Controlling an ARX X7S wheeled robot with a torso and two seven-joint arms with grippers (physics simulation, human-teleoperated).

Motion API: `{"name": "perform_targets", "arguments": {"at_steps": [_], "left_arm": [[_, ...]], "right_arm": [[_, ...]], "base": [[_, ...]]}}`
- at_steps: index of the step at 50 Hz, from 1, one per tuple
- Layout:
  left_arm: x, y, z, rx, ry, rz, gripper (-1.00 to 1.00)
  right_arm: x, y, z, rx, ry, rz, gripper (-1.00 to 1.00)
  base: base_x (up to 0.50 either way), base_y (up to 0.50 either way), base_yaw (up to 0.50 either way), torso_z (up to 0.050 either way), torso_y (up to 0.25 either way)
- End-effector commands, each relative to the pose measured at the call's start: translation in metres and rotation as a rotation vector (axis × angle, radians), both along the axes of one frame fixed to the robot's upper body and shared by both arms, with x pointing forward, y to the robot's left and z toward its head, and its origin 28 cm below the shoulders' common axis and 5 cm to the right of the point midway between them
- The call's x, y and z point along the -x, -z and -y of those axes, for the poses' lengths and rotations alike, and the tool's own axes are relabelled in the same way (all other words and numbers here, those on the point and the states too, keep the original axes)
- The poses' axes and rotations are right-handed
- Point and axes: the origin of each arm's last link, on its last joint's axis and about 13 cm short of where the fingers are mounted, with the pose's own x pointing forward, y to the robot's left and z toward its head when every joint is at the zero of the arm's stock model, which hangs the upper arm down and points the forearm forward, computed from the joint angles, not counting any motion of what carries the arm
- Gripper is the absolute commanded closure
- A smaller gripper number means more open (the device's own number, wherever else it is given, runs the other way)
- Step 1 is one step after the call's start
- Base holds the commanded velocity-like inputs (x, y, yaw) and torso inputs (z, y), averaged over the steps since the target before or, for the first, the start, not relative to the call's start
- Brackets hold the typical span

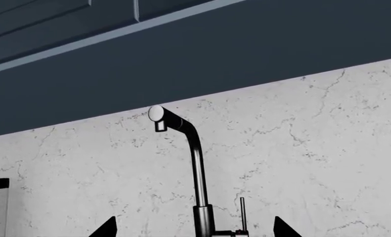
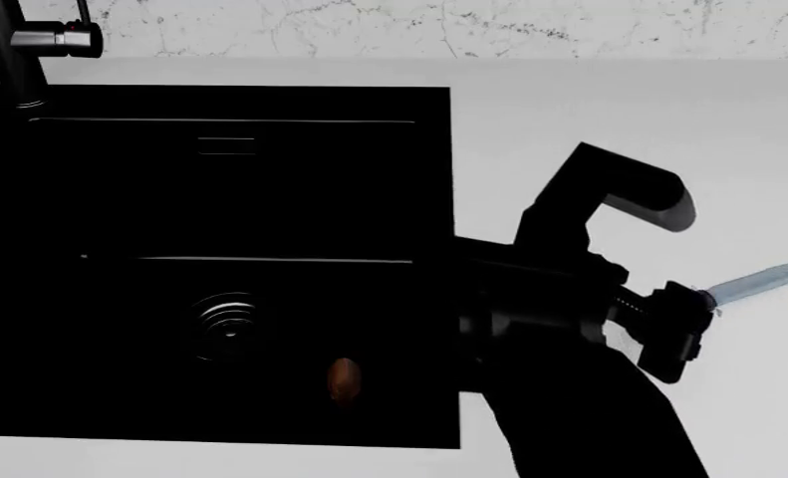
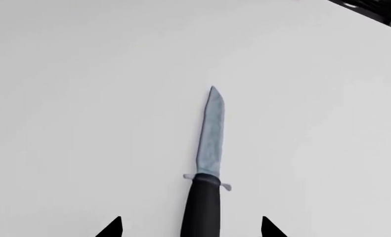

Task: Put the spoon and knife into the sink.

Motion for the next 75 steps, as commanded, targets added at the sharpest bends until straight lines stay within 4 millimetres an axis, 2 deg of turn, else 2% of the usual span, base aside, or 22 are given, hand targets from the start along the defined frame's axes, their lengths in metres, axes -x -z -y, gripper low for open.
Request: {"name": "perform_targets", "arguments": {"at_steps": [1, 29, 30, 47, 54, 75], "left_arm": [[-0.001, 0.001, 0.000, -0.001, 0.000, -0.003, -1.00], [-0.002, 0.002, 0.000, 0.007, -0.004, -0.005, -1.00], [-0.002, 0.002, 0.000, 0.007, -0.004, -0.005, -1.00], [0.003, 0.002, -0.002, 0.015, -0.013, -0.006, -1.00], [0.004, 0.001, -0.001, 0.014, -0.010, -0.001, -1.00], [0.010, -0.004, 0.000, 0.009, -0.010, 0.012, -1.00]], "right_arm": [[0.000, 0.003, 0.002, -0.006, 0.005, -0.011, -1.00], [0.002, 0.007, 0.001, -0.036, -0.003, -0.031, -1.00], [0.002, 0.007, 0.001, -0.041, 0.000, -0.030, 1.00], [0.001, 0.002, -0.003, -0.043, -0.013, -0.002, 1.00], [-0.001, -0.008, -0.003, -0.015, -0.012, 0.051, 1.00], [0.020, -0.035, -0.006, 0.052, -0.051, 0.166, 1.00]], "base": [[0.00, 0.00, 0.00, 0.000, 0.000], [0.00, 0.00, 0.00, 0.000, 0.000], [0.00, 0.00, 0.00, 0.000, 0.000], [0.00, 0.00, 0.00, -0.001, 0.000], [0.00, 0.00, 0.00, 0.000, 0.000], [0.00, 0.00, 0.00, 0.000, 0.000]]}}
